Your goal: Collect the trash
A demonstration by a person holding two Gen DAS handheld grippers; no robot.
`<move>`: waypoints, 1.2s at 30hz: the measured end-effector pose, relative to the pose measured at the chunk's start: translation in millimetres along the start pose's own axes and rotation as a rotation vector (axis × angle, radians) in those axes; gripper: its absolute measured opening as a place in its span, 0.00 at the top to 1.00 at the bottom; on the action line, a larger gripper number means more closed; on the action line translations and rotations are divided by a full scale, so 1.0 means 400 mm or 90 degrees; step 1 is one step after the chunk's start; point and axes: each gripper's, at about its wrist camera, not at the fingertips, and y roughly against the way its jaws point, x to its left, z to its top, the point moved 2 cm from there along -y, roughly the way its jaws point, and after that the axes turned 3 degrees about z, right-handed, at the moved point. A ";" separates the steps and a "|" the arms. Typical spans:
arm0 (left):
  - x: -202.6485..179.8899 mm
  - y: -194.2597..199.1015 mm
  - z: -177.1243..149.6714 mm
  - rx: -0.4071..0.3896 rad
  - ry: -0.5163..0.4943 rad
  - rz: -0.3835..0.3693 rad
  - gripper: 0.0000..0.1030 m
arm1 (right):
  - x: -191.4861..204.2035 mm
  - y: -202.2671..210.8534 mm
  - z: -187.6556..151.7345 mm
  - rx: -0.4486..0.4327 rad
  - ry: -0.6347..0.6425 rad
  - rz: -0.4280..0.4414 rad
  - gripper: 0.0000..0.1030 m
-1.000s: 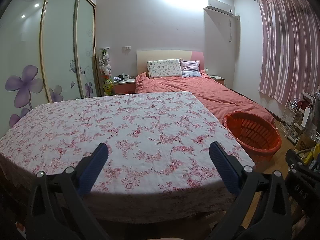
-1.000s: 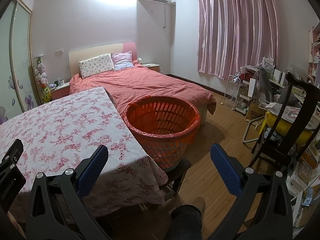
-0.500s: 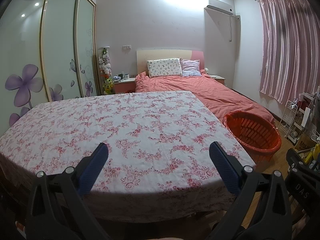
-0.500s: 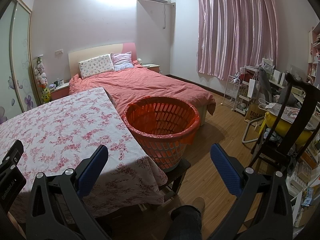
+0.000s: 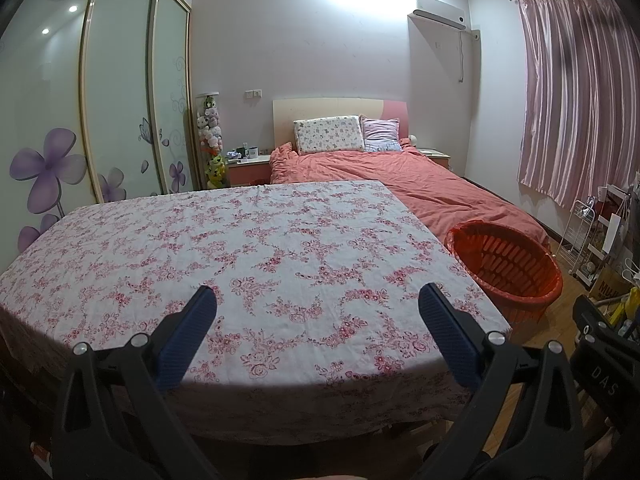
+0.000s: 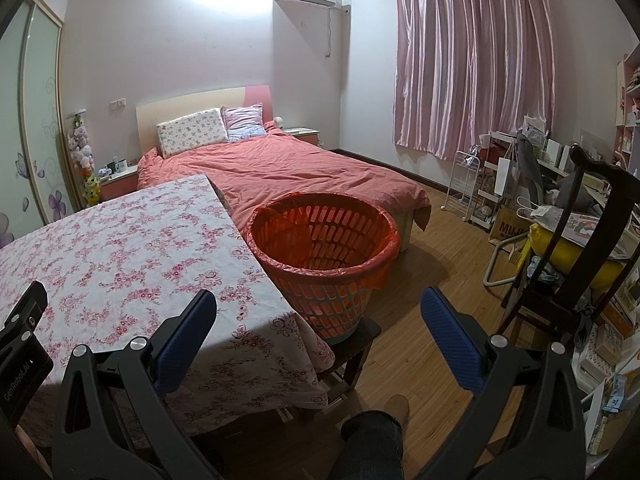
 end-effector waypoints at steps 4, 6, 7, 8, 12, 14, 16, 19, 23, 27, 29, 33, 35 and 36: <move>0.001 0.000 0.001 0.000 0.000 0.000 0.04 | 0.000 0.000 0.000 0.000 0.000 0.000 0.02; 0.001 -0.001 0.002 0.000 0.000 0.000 0.04 | -0.001 0.000 -0.002 0.000 0.000 0.000 0.02; 0.001 -0.001 0.002 0.001 0.001 0.000 0.04 | -0.001 0.000 -0.002 0.000 0.000 0.000 0.02; 0.001 -0.001 0.002 0.001 0.000 0.000 0.04 | -0.001 0.000 -0.002 -0.001 0.000 -0.001 0.02; -0.001 0.000 -0.006 0.002 0.001 0.000 0.04 | -0.001 0.000 -0.003 0.000 0.000 -0.001 0.02; -0.001 0.000 -0.009 0.003 0.001 0.000 0.04 | -0.001 0.000 -0.003 0.000 0.000 -0.001 0.02; -0.001 0.001 -0.015 0.004 0.001 0.000 0.04 | -0.001 0.000 -0.003 0.000 0.000 -0.001 0.02; 0.000 0.000 -0.011 0.003 0.001 0.000 0.04 | -0.001 0.000 -0.003 -0.001 0.000 -0.001 0.02; 0.001 -0.002 -0.013 0.004 0.001 0.000 0.04 | 0.000 0.000 -0.004 0.000 0.000 -0.001 0.02; 0.001 -0.003 -0.017 0.005 0.001 0.001 0.04 | 0.000 -0.001 -0.003 0.000 0.000 -0.001 0.02; 0.002 -0.003 -0.018 0.006 0.001 0.001 0.04 | 0.000 -0.001 -0.003 0.001 0.001 -0.001 0.02; 0.003 -0.006 -0.021 0.009 0.001 0.003 0.04 | 0.000 -0.001 -0.002 0.001 0.001 -0.001 0.02; 0.003 -0.006 -0.022 0.010 0.001 0.003 0.04 | 0.000 -0.001 -0.003 0.001 0.000 -0.001 0.02; 0.003 -0.004 -0.025 0.010 0.001 0.003 0.04 | 0.000 -0.001 -0.003 0.001 0.000 -0.001 0.02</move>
